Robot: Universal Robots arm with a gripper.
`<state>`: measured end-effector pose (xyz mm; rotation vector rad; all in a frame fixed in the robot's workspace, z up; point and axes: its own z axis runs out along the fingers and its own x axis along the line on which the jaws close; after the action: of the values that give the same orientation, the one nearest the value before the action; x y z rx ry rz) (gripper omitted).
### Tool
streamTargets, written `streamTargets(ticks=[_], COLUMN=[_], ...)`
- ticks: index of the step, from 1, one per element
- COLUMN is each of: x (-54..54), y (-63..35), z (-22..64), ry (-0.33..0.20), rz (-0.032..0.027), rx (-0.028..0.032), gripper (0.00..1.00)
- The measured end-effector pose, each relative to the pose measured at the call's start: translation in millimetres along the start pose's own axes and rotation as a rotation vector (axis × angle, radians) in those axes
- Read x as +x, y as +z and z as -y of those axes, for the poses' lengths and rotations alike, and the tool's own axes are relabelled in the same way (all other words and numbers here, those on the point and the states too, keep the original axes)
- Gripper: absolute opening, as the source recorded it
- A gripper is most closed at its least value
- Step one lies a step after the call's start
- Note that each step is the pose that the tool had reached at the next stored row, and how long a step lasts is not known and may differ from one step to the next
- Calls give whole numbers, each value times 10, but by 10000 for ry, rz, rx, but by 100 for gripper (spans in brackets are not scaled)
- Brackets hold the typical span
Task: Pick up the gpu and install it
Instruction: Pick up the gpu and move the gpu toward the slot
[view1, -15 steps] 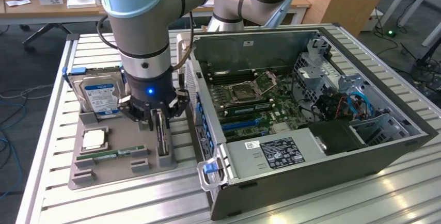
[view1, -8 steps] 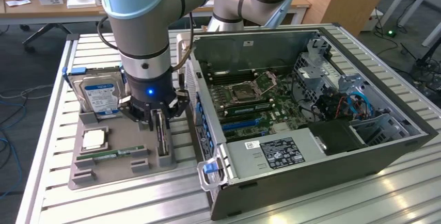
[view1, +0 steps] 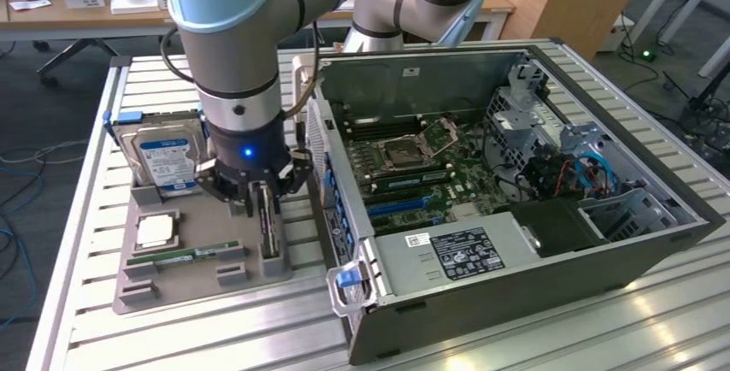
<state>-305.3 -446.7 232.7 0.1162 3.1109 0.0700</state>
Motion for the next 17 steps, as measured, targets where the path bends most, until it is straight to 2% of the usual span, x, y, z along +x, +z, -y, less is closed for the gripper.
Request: streamTargets(ticks=[6, 17], x=[3, 4], y=[50, 66], z=[-5, -7], ry=[1, 1], rz=[-4, -4], rx=[4, 4], gripper=[42, 42])
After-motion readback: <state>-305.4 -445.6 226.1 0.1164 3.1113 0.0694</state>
